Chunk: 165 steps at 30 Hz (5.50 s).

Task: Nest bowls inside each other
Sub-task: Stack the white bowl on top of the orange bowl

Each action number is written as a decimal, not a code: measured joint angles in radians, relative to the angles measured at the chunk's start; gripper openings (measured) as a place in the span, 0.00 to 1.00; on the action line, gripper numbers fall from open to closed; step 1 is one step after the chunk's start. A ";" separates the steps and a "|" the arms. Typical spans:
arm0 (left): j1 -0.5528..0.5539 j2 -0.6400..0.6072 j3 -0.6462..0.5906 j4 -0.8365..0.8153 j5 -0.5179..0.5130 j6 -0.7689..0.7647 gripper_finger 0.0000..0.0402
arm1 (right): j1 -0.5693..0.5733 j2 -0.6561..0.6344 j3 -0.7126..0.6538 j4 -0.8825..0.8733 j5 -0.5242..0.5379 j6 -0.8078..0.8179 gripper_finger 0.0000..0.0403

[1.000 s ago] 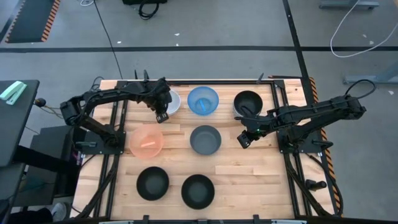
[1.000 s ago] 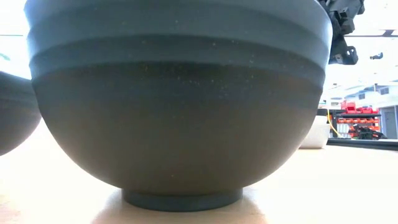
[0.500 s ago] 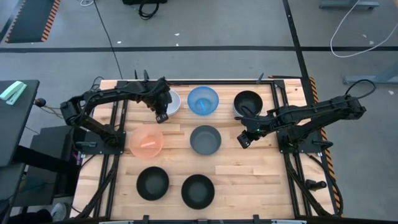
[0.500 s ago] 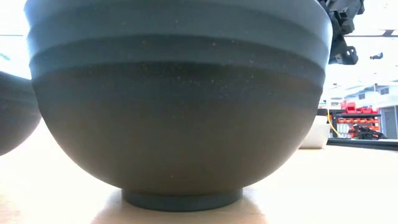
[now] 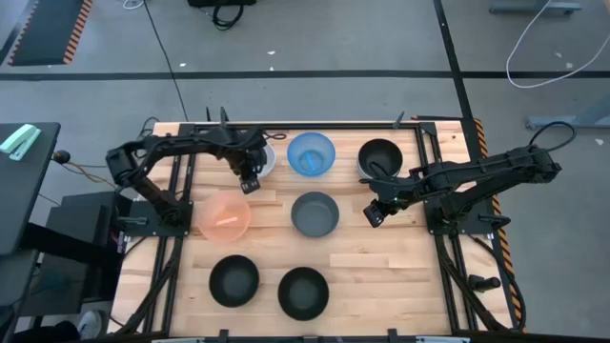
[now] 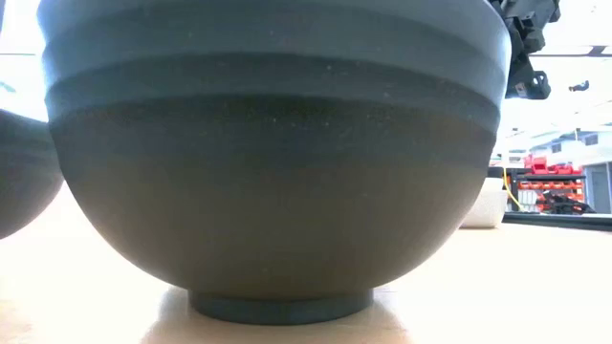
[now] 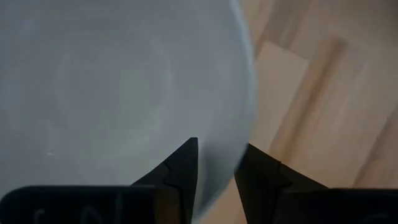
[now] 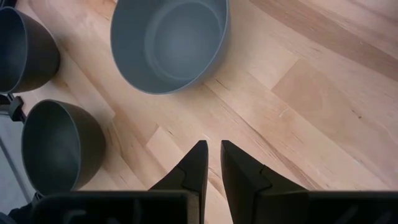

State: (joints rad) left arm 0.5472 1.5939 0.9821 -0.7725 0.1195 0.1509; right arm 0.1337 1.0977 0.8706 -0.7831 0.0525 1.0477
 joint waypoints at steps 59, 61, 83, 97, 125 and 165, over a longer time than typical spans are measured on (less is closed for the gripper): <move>-0.590 -0.008 0.512 -0.456 -0.101 -0.255 0.02 | 0.000 0.000 0.000 -0.129 0.044 0.004 0.13; -0.617 -0.007 0.512 -0.500 -0.118 -0.298 0.02 | 0.000 0.000 0.000 -0.129 0.044 0.004 0.13; -0.752 -0.003 0.511 -0.710 -0.148 -0.825 0.02 | 0.000 0.000 0.000 -0.137 0.045 -0.028 0.13; -0.780 -0.003 0.287 -0.455 -0.044 -0.971 0.02 | 0.042 0.000 0.000 -0.137 0.060 -0.046 0.12; -0.519 -0.006 0.060 0.045 -0.101 -0.815 0.03 | 0.047 0.000 0.000 -0.135 0.071 0.005 0.03; -0.509 0.003 0.150 0.078 -0.013 -0.712 0.14 | 0.045 0.000 0.000 -0.125 0.097 0.018 0.04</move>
State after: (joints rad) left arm 0.0380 1.5974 1.1324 -0.6942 0.1070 -0.5609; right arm 0.1791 1.0977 0.8707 -0.9077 0.1497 1.0660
